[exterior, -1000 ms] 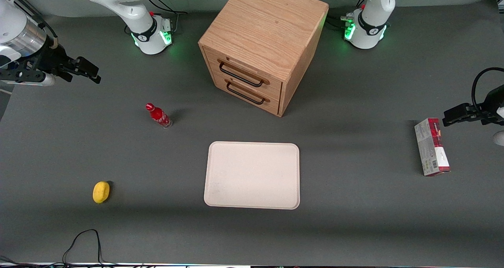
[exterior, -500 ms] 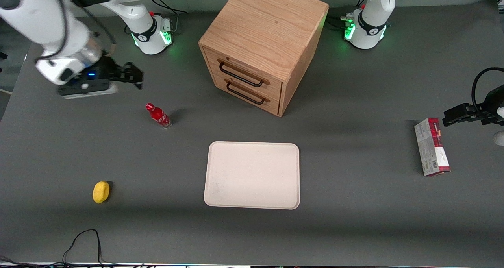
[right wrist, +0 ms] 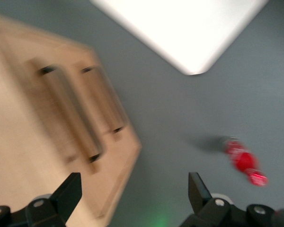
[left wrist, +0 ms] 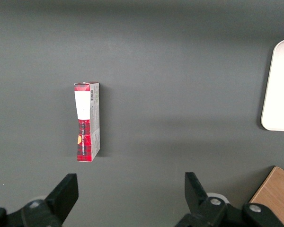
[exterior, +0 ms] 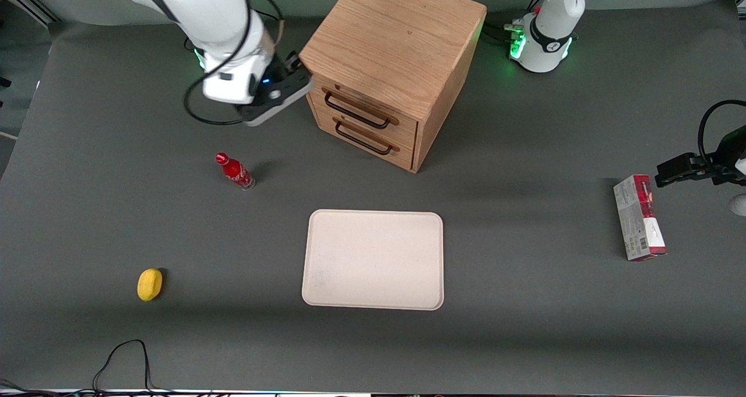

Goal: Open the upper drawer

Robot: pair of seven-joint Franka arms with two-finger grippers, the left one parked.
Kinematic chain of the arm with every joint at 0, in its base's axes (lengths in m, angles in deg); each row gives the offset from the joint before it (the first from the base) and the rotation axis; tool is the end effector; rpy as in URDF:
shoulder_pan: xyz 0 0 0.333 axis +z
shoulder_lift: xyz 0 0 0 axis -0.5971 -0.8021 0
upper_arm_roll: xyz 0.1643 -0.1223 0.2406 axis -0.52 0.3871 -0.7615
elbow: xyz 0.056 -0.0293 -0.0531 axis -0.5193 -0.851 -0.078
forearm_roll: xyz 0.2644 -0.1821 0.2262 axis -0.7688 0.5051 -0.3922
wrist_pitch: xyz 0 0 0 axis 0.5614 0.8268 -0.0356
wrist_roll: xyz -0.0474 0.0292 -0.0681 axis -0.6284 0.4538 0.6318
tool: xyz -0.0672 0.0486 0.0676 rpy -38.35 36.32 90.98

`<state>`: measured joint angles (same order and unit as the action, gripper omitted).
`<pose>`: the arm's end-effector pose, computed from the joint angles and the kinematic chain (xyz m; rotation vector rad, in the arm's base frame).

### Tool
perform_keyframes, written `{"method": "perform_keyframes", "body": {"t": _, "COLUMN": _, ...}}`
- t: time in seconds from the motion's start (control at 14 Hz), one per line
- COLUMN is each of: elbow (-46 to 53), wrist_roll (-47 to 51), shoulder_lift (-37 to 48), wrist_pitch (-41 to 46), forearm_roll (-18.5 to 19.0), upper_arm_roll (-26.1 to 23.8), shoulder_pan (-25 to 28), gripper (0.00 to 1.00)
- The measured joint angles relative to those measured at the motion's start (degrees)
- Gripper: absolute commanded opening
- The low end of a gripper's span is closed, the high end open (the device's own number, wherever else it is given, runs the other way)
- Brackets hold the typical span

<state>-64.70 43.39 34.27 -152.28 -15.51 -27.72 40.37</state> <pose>0.4521 0.3576 0.5652 -2.8155 -0.9507 0.2611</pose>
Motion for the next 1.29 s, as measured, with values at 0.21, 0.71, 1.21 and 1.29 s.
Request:
{"method": "perform_keyframes", "body": {"t": 0.21, "elbow": 2.39, "wrist_roll": -10.08, "shoulder_lift": -4.74, "wrist_pitch": 1.61, "forearm_roll": -6.17, "upper_arm_roll": -0.35, "shoulder_pan": -0.22, "gripper": 1.00}}
{"method": "perform_keyframes", "body": {"t": 0.71, "elbow": -1.14, "wrist_roll": -13.62, "shoulder_lift": -10.52, "wrist_pitch": -5.94, "forearm_roll": -6.55, "upper_arm_roll": -0.48, "shoulder_pan": 1.58, "gripper": 1.00}}
{"method": "perform_keyframes", "body": {"t": 1.21, "elbow": -10.02, "wrist_roll": -15.31, "shoulder_lift": -13.37, "wrist_pitch": -20.01, "forearm_roll": -5.76, "upper_arm_roll": -0.57, "shoulder_pan": 2.79, "gripper": 1.00}}
{"method": "perform_keyframes", "body": {"t": 1.29, "elbow": -10.36, "wrist_roll": -15.31, "shoulder_lift": -13.84, "wrist_pitch": -20.68, "forearm_roll": -5.68, "upper_arm_roll": -0.58, "shoulder_pan": 3.16, "gripper": 1.00}}
